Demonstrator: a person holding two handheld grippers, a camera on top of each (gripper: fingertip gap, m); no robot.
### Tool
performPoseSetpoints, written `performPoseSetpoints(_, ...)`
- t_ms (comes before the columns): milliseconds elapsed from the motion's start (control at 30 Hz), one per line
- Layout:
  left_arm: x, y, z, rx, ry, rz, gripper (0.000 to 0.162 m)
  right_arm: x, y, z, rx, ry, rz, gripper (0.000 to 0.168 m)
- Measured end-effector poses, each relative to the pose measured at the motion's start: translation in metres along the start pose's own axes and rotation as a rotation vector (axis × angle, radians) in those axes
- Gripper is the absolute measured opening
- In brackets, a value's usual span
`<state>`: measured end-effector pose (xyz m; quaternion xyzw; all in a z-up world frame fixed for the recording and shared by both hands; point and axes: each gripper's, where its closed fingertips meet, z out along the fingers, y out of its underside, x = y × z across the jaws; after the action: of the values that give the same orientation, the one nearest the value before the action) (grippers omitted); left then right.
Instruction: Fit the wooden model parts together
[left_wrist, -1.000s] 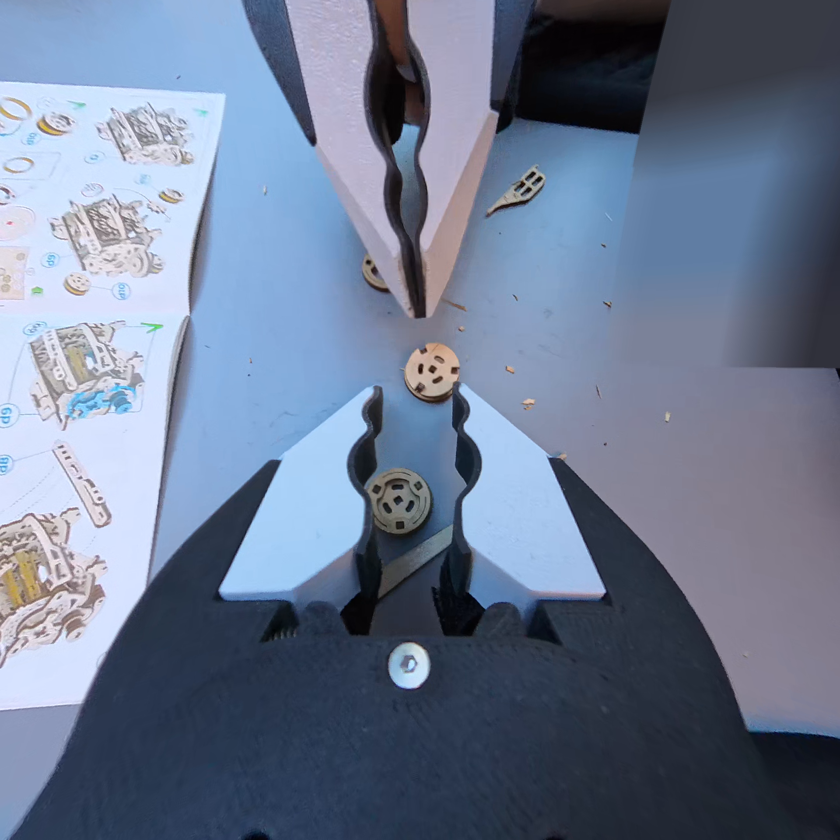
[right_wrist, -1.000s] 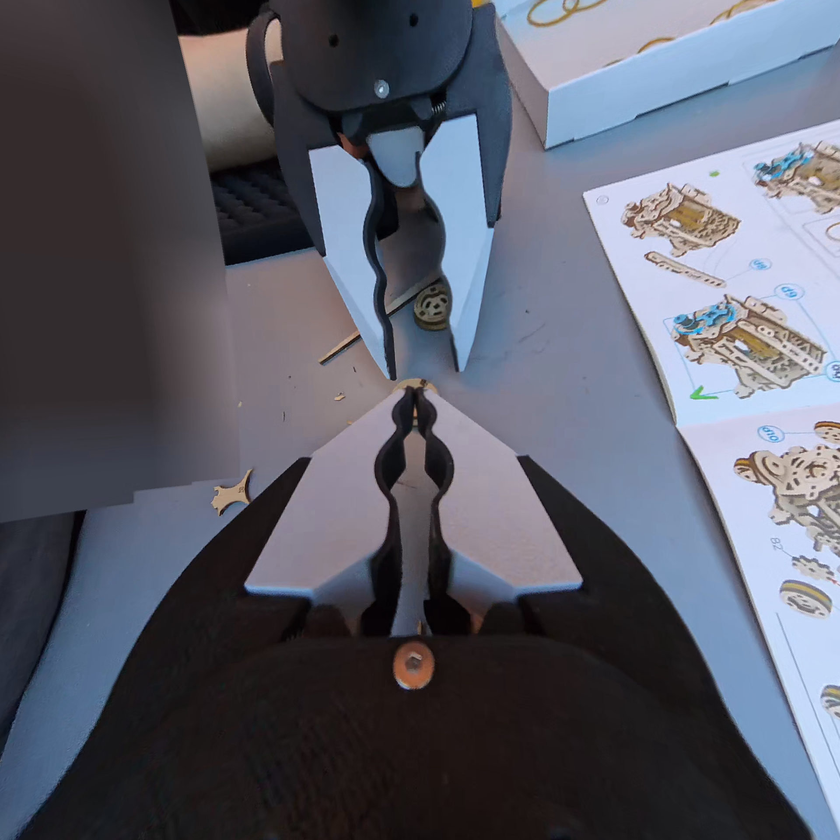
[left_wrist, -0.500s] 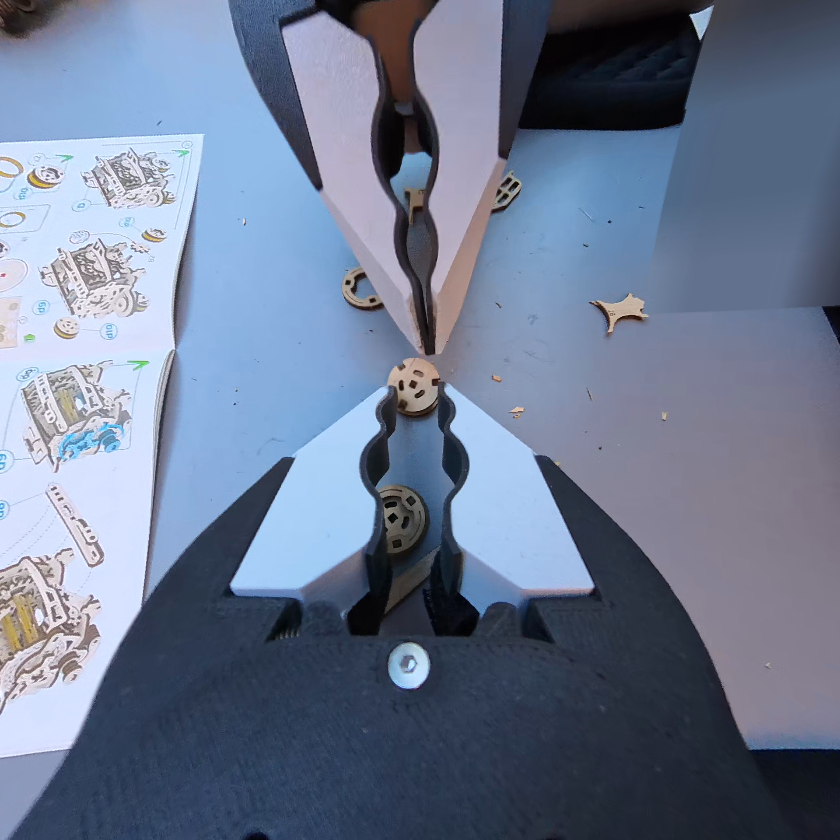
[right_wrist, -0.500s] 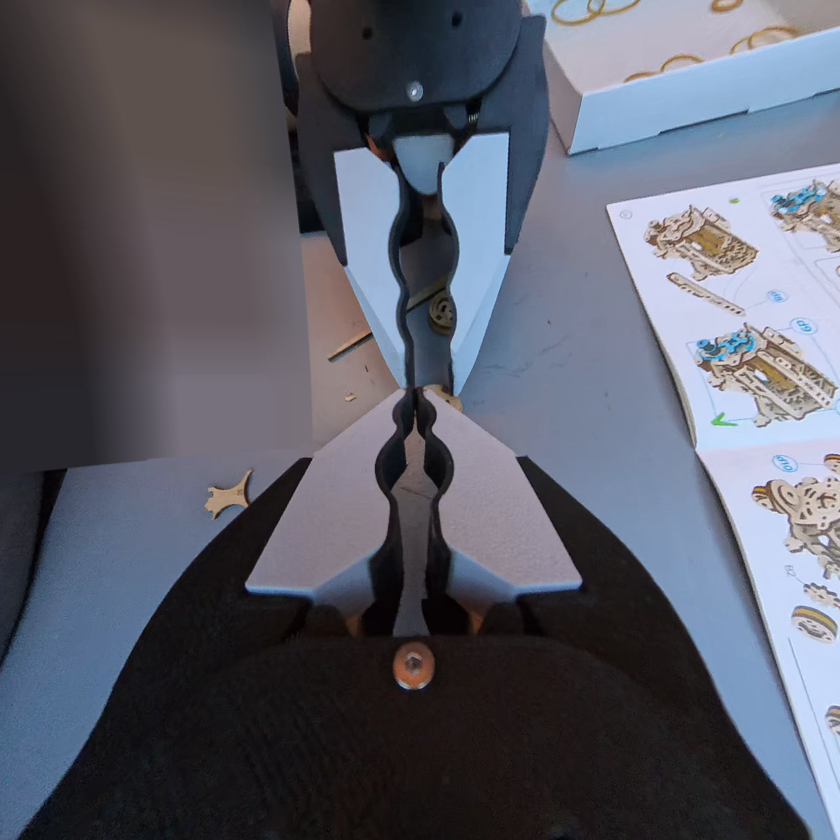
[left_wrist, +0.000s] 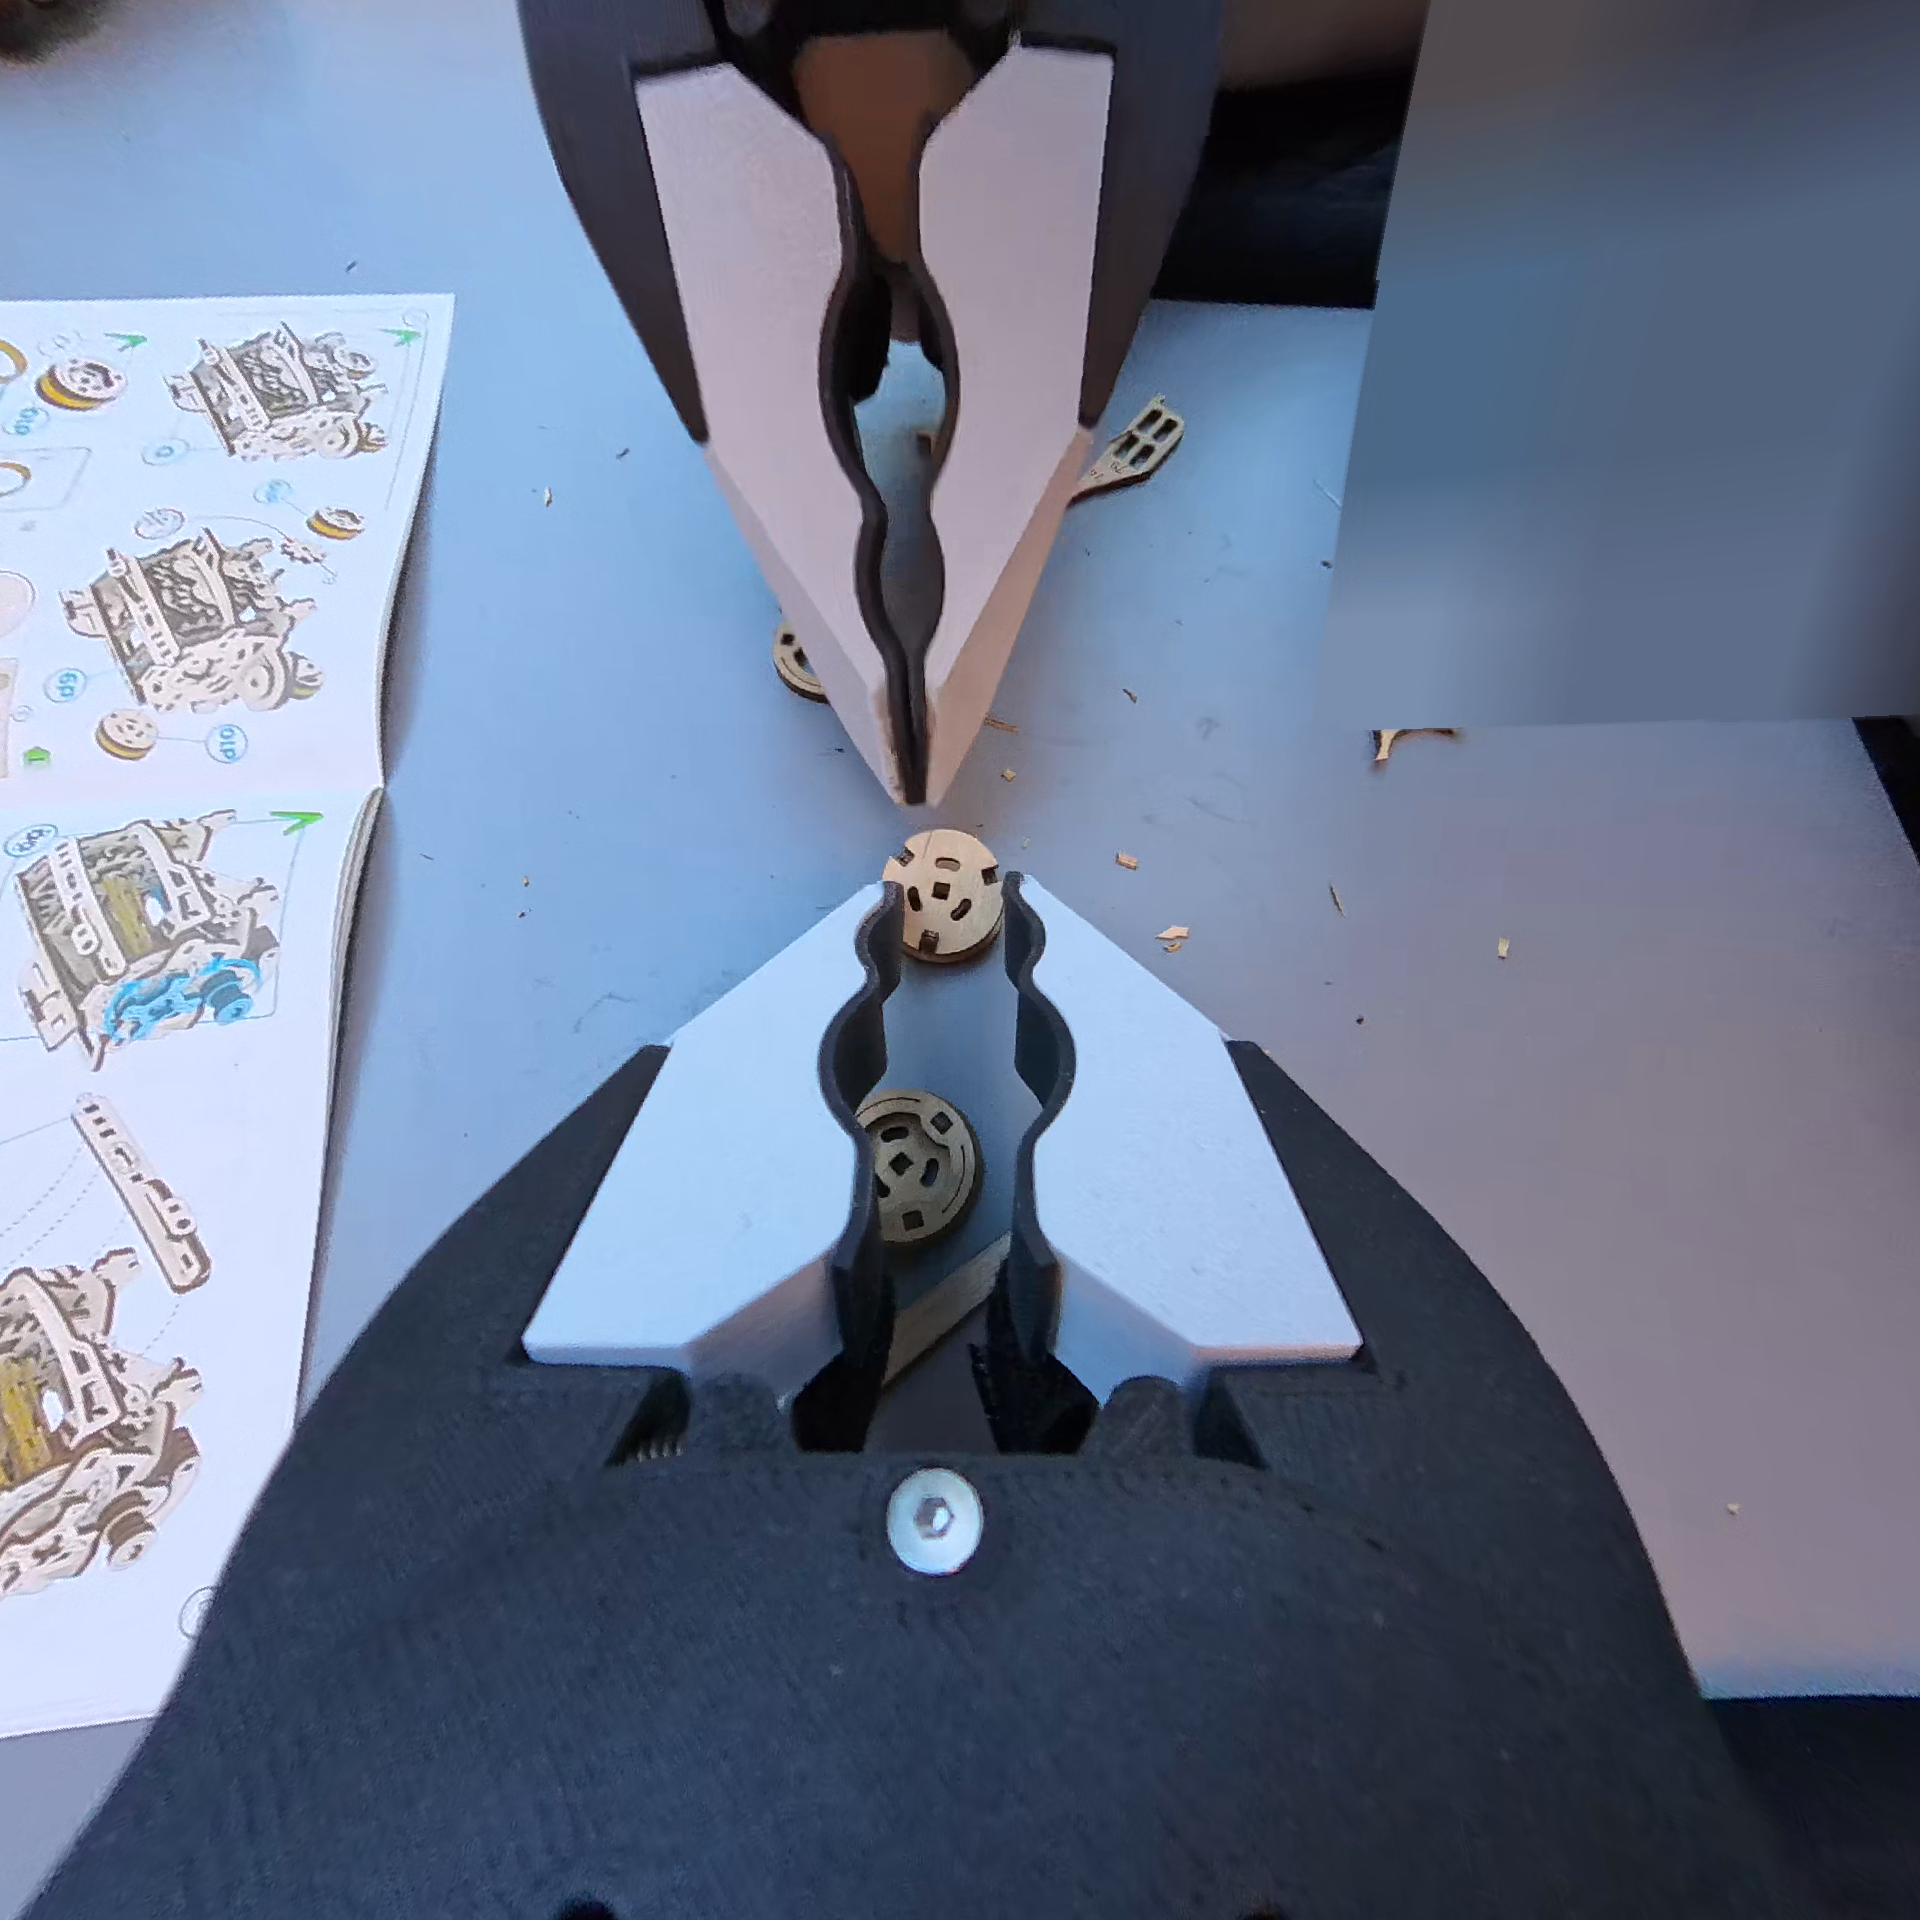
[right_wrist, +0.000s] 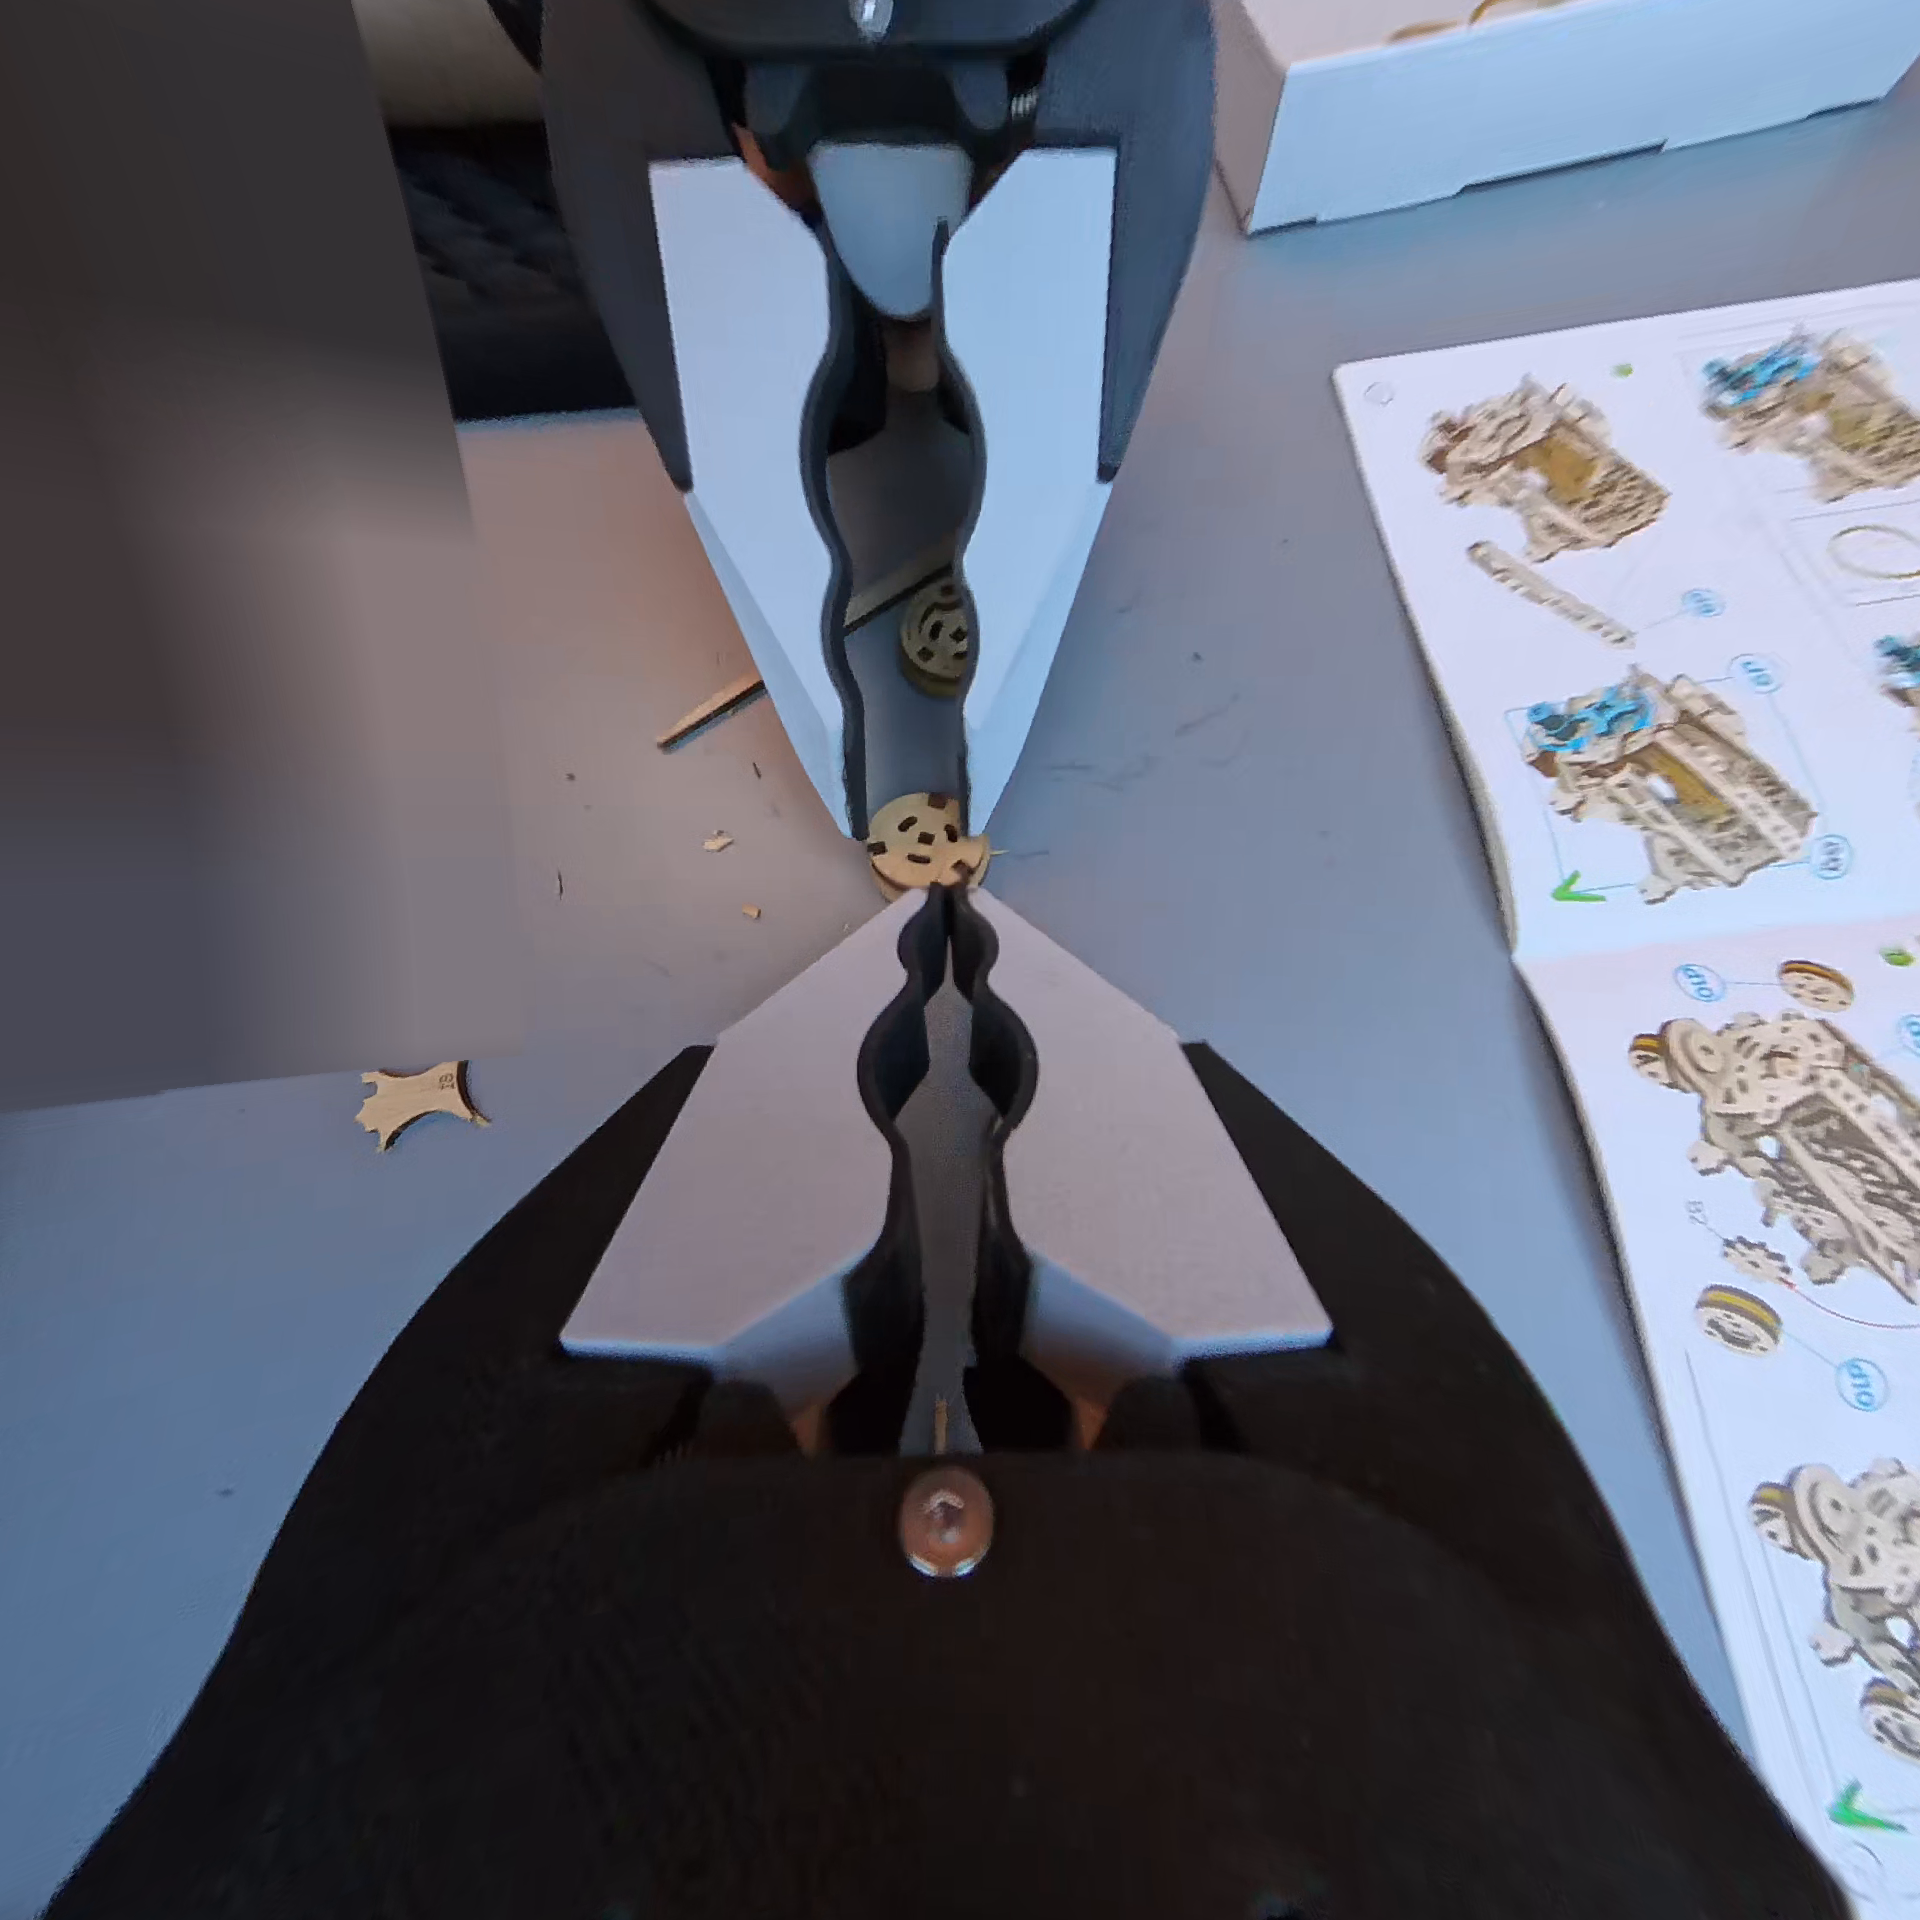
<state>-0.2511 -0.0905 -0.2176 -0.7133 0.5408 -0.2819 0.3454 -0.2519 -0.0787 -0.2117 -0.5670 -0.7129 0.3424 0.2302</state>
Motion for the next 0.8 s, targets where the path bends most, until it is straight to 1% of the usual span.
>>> performPoseSetpoints(67,0.0,0.0,0.0,0.002,0.0,-0.001,0.017,0.002,-0.009,-0.006,0.05,0.008,0.014,0.0)
performPoseSetpoints(133,0.0,0.0,0.0,0.003,0.001,-0.003,0.017,-0.005,-0.016,-0.004,0.115,-0.052,0.052,0.0)
performPoseSetpoints(200,0.0,0.0,0.0,0.004,0.002,-0.006,0.017,-0.007,-0.001,0.006,0.036,-0.08,0.067,0.0)
performPoseSetpoints(333,0.0,0.0,0.0,0.002,0.0,-0.004,0.017,-0.009,-0.014,0.001,0.089,-0.049,0.019,0.0)
performPoseSetpoints(367,0.0,0.0,0.0,0.003,0.0,-0.004,0.017,-0.007,-0.003,0.006,0.028,-0.044,0.018,0.0)
performPoseSetpoints(433,0.0,0.0,0.0,0.003,0.001,-0.006,0.017,-0.007,-0.006,0.005,0.054,-0.075,0.074,0.0)
performPoseSetpoints(500,0.0,0.0,0.0,0.002,0.0,-0.004,0.017,-0.005,-0.015,0.0,0.09,-0.039,0.031,0.0)
performPoseSetpoints(533,0.0,0.0,0.0,0.002,0.0,-0.005,0.017,-0.004,-0.007,0.005,0.045,-0.029,0.018,0.0)
performPoseSetpoints(567,0.0,0.0,0.0,0.003,0.001,-0.006,0.017,-0.004,-0.003,0.008,0.034,-0.035,0.029,0.0)
performPoseSetpoints(600,0.0,0.0,0.0,0.002,0.002,-0.007,0.017,-0.004,-0.007,0.005,0.052,-0.049,0.054,0.0)
performPoseSetpoints(633,0.0,0.0,0.0,0.003,0.001,-0.007,0.017,-0.003,-0.011,0.002,0.067,-0.037,0.038,0.0)
performPoseSetpoints(667,0.0,0.0,0.0,0.003,0.001,-0.006,0.017,0.0,-0.008,0.003,0.048,-0.008,0.005,0.0)
performPoseSetpoints(700,0.0,0.0,0.0,0.003,0.001,-0.005,0.017,0.001,0.007,0.008,-0.032,-0.012,0.005,0.003)
performPoseSetpoints(767,0.0,0.0,0.0,-0.001,0.001,-0.002,0.018,-0.001,-0.011,0.0,0.078,-0.041,0.033,0.0)
performPoseSetpoints(800,0.0,0.0,-0.001,-0.002,-0.001,-0.004,0.018,-0.003,-0.025,-0.007,0.156,-0.051,0.014,0.004)
